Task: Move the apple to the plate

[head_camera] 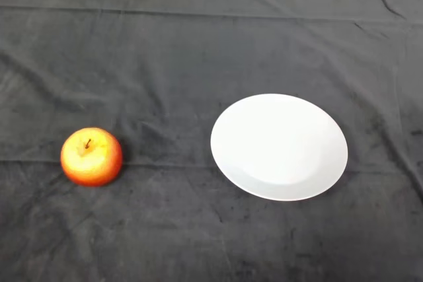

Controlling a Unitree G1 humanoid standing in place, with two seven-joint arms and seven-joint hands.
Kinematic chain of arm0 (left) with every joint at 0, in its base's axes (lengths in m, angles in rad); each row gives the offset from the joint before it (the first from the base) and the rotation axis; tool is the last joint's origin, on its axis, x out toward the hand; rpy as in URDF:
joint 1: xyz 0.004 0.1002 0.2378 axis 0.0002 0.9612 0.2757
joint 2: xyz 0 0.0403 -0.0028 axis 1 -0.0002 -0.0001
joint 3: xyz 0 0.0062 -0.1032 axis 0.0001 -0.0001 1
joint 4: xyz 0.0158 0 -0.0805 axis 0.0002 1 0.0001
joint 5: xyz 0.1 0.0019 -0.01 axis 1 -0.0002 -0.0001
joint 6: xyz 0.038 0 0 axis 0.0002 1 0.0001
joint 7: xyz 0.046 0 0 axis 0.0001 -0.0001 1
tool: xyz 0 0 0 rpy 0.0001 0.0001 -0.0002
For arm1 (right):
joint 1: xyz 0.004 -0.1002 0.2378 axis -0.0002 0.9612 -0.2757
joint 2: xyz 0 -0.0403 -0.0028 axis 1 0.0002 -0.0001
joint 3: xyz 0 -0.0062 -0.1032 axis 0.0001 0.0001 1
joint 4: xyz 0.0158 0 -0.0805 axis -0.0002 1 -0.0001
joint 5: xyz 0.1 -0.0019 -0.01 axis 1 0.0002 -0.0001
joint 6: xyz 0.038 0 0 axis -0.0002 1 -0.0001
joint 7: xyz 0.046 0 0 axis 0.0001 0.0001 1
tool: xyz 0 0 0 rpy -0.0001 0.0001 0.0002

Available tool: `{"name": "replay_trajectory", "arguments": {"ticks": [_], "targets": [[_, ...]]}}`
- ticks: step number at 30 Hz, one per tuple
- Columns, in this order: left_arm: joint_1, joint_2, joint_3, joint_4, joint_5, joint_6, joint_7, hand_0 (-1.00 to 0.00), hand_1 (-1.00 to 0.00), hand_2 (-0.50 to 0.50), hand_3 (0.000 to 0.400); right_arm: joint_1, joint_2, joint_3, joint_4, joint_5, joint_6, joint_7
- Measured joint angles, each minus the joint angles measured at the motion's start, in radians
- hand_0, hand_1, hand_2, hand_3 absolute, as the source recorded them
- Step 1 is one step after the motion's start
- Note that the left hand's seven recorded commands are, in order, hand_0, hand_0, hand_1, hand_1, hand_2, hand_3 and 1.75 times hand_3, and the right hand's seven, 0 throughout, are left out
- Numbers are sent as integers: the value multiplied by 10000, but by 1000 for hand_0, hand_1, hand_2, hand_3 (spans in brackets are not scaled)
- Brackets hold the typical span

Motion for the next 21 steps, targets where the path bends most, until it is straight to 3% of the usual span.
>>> {"name": "replay_trajectory", "arguments": {"ticks": [21], "targets": [[-428, -13, -483, 52, 1058, -896, 64, 0, 0, 0, 0, 0, 0, 0, 0, 0, 0, 0]]}}
